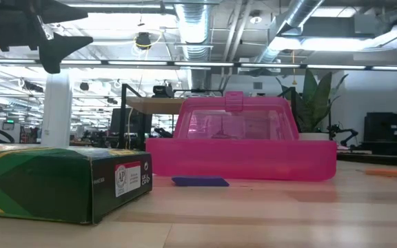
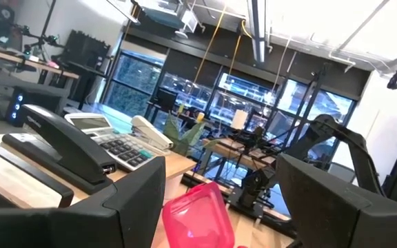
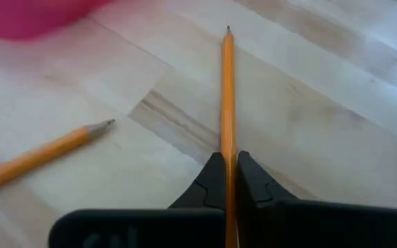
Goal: Pack school essentials
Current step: Put the top orange pencil into the red supply box
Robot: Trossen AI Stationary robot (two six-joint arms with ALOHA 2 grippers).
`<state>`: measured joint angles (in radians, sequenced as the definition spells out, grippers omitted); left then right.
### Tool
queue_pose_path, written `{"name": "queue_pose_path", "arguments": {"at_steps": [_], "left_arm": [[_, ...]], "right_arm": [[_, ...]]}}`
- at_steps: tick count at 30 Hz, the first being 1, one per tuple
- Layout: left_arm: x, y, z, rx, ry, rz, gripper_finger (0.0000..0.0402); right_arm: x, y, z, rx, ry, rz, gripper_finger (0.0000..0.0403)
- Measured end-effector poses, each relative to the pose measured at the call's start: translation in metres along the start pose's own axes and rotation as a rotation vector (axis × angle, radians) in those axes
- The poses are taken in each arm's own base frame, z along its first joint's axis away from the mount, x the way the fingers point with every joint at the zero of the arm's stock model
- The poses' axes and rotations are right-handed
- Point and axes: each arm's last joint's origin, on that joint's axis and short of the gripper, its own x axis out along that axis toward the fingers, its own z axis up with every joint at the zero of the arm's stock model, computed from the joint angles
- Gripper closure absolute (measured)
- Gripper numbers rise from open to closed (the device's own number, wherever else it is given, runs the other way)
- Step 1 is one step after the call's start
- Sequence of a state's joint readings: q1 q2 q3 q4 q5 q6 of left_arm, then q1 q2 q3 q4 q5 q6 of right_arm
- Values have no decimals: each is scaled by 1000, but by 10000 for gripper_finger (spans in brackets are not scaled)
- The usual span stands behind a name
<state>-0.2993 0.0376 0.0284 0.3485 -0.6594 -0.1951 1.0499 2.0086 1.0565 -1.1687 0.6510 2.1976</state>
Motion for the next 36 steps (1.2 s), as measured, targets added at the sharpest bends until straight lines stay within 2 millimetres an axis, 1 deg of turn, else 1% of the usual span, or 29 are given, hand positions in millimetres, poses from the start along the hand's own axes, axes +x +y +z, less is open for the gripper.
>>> {"name": "queue_pose_path", "arguments": {"at_steps": [4,10,13,15,20,25,28,30,33,36], "left_arm": [[0,0,0,0,0,0,139],[0,0,0,4,0,0,139],[0,0,0,13,-1,0,139],[0,0,0,17,-1,0,139],[0,0,0,17,-1,1,139],[0,0,0,16,-1,1,139],[0,0,0,16,-1,1,139],[0,0,0,16,-1,1,139],[0,0,0,16,-1,0,139],[0,0,0,16,0,-4,139]], "right_arm": [[-7,-4,15,-4,-78,23,396],[-15,-9,44,2,-174,57,396],[-13,-6,63,-5,-245,101,396],[-10,0,76,-40,-282,130,396],[3,19,109,-217,-307,149,396],[19,42,141,-308,-322,176,396],[32,55,157,-336,-267,225,394],[41,63,164,-342,-224,267,394],[54,70,169,-331,-190,304,393],[63,71,171,-327,-161,301,390]]}}
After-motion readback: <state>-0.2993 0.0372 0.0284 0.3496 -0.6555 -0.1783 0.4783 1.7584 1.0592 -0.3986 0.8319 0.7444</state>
